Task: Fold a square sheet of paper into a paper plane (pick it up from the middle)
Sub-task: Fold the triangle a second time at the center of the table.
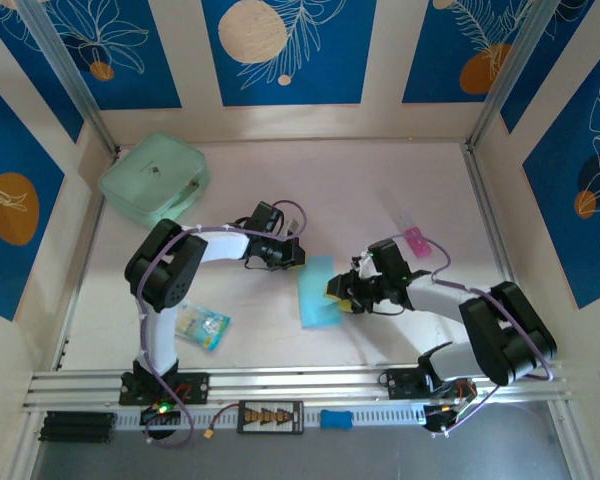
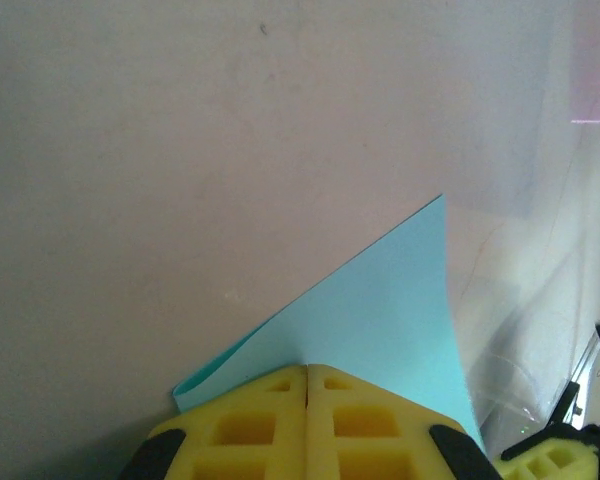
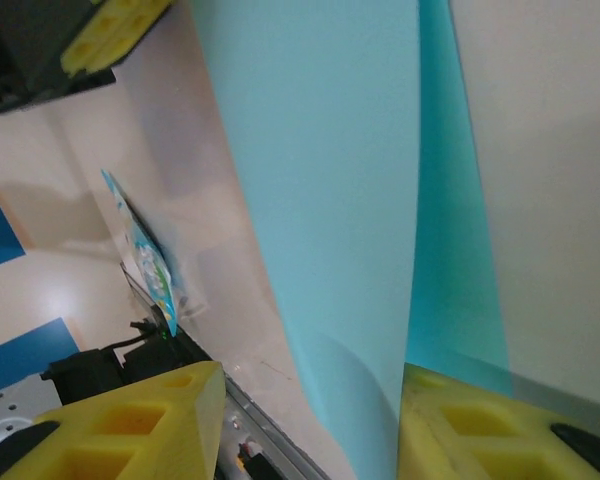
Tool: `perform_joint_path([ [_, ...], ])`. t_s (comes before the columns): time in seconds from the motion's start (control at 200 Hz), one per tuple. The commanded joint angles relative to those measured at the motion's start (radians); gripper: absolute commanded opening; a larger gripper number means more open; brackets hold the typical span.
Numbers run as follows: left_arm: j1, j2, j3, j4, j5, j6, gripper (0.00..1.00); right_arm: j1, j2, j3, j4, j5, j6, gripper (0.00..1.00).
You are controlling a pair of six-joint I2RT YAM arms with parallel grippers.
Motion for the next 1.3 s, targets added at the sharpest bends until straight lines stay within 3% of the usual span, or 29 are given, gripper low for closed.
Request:
perform_joint_path([
  [0.0,0.001,0.041,-0.006,-0.056,0.007,0.045,0.0,-0.019,0.047,0.03,0.003,-0.081,-0.063,0.44],
  [0.28,0.001,0.043,0.0,-0.046,0.023,0.041,0.0,-0.064,0.109,0.049,0.032,-0.13,-0.114,0.3],
  [0.435,0.0,0.018,0.006,-0.029,0.04,0.028,0.09,-0.066,0.134,0.047,0.052,-0.131,-0.126,0.21],
  [0.515,-0.001,-0.005,0.011,-0.026,0.048,0.028,0.18,-0.067,0.141,0.043,0.062,-0.118,-0.121,0.15],
  [0.665,-0.004,-0.085,0.008,-0.023,0.041,0.037,0.51,-0.064,0.127,0.028,0.085,-0.064,-0.081,0.07],
  [0.765,-0.006,-0.158,-0.004,-0.024,0.008,0.057,0.58,-0.063,0.108,0.009,0.135,-0.019,-0.026,0.06],
  [0.98,-0.009,-0.296,-0.051,-0.031,-0.058,0.1,0.58,-0.067,0.081,0.017,0.145,0.066,0.018,0.06],
  [1.13,-0.021,-0.398,-0.131,0.007,-0.123,0.139,0.56,-0.069,0.097,0.057,0.097,0.009,-0.031,0.12],
  [1.295,-0.022,-0.458,-0.236,0.114,-0.08,0.119,0.54,-0.067,0.128,0.068,0.129,-0.06,-0.042,0.21],
])
